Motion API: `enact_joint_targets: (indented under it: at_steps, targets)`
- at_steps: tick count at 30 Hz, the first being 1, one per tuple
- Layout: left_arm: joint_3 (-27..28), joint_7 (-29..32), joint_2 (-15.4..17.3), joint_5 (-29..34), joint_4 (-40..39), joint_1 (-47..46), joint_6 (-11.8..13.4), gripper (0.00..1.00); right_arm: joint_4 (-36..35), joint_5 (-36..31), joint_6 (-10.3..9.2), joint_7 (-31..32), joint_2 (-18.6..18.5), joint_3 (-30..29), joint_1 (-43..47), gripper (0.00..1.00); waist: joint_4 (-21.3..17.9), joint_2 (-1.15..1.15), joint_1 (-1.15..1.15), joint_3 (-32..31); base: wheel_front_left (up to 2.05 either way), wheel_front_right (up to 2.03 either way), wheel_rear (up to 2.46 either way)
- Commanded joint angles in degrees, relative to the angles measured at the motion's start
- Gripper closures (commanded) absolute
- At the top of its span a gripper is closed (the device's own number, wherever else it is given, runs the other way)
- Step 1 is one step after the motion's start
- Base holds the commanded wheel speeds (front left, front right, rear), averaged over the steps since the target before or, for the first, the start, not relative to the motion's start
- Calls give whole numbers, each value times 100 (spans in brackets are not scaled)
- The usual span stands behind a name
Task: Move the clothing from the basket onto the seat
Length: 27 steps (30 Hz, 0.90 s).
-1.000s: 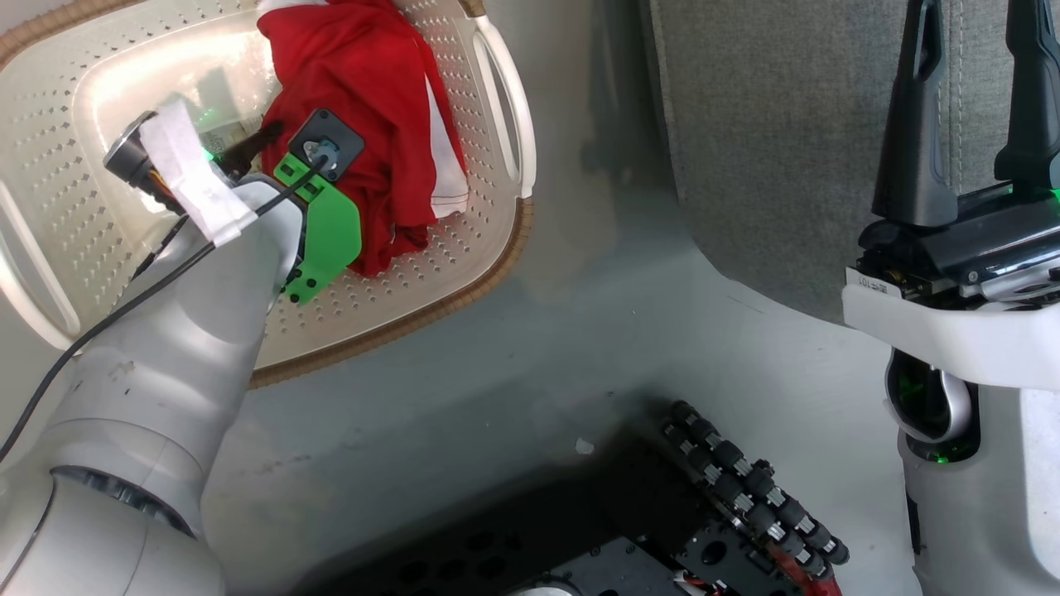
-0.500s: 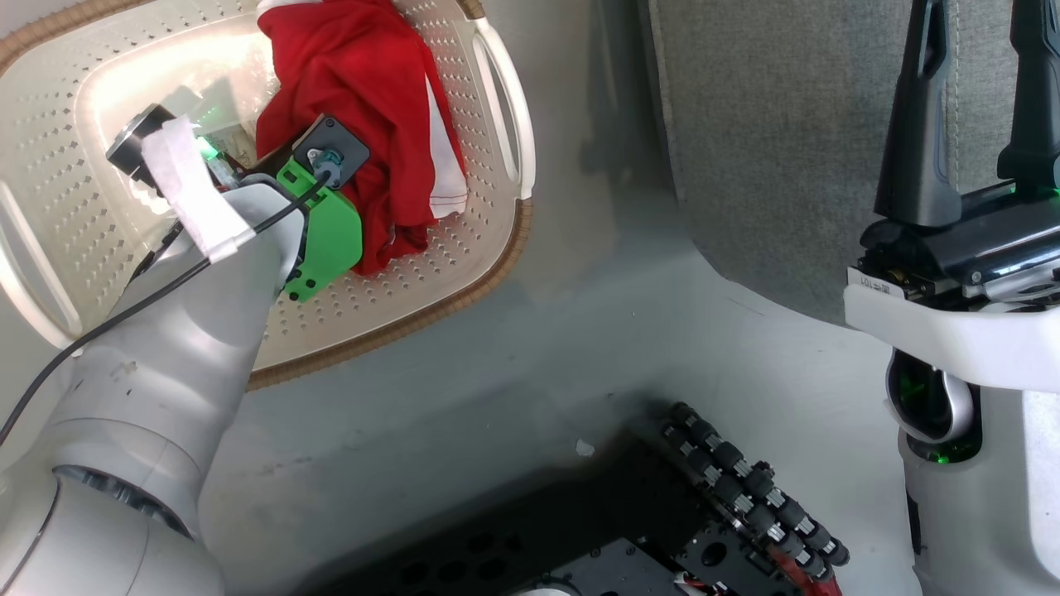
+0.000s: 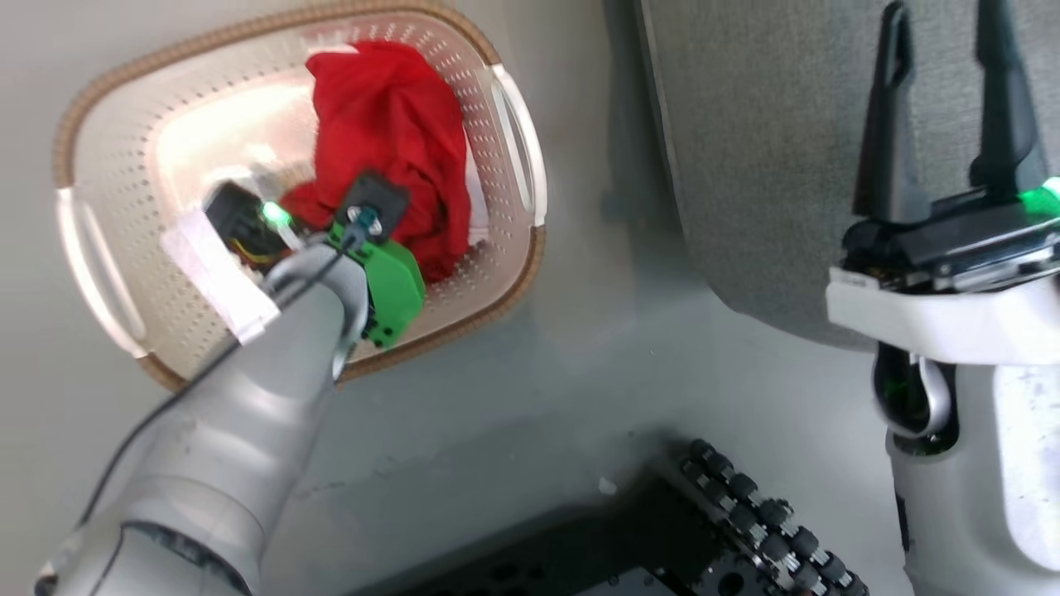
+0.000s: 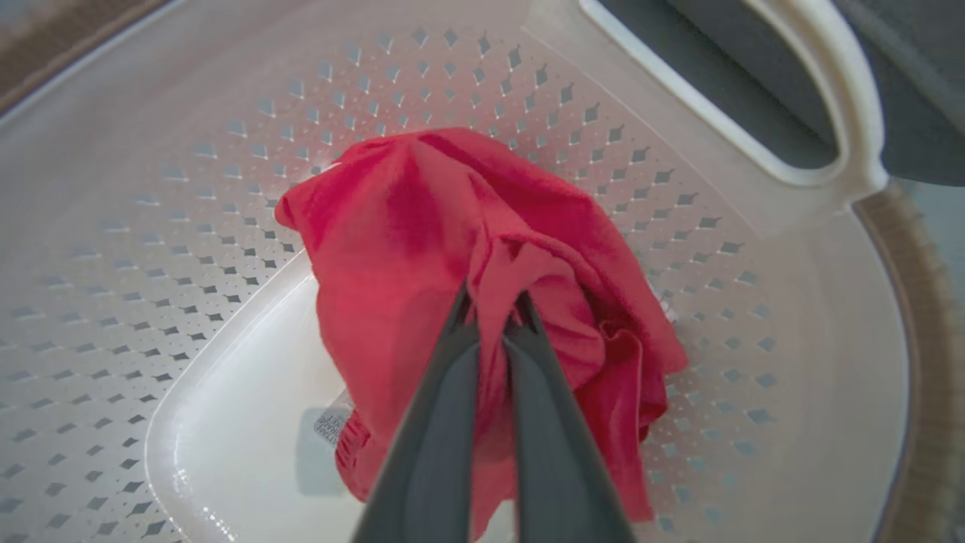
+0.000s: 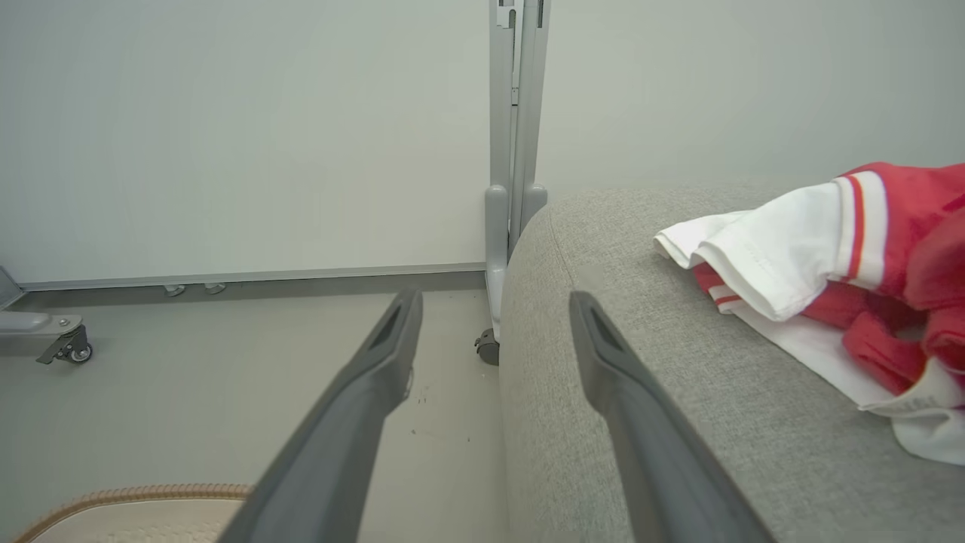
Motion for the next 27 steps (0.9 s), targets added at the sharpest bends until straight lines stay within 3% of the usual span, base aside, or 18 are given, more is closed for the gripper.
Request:
enact_joint_targets:
  at_steps: [1,15,27]
  targets:
    - [41,-52,-56,-79,-149,209,74,100,75,-38,-6,-17,-16,13,123,0,557,0,0,-902,0,0,0]
    - [721,-36,-52,-104,-2541,2259,411,100,922,-174,-6,-17,-18,288,1173,0,1191,0,0,-3161,0,0,0]
    - [1818,-36,-1,75,-4298,3860,551,100,1362,-48,-6,-17,-18,696,1993,0,1151,0,0,-4600,0,0,0]
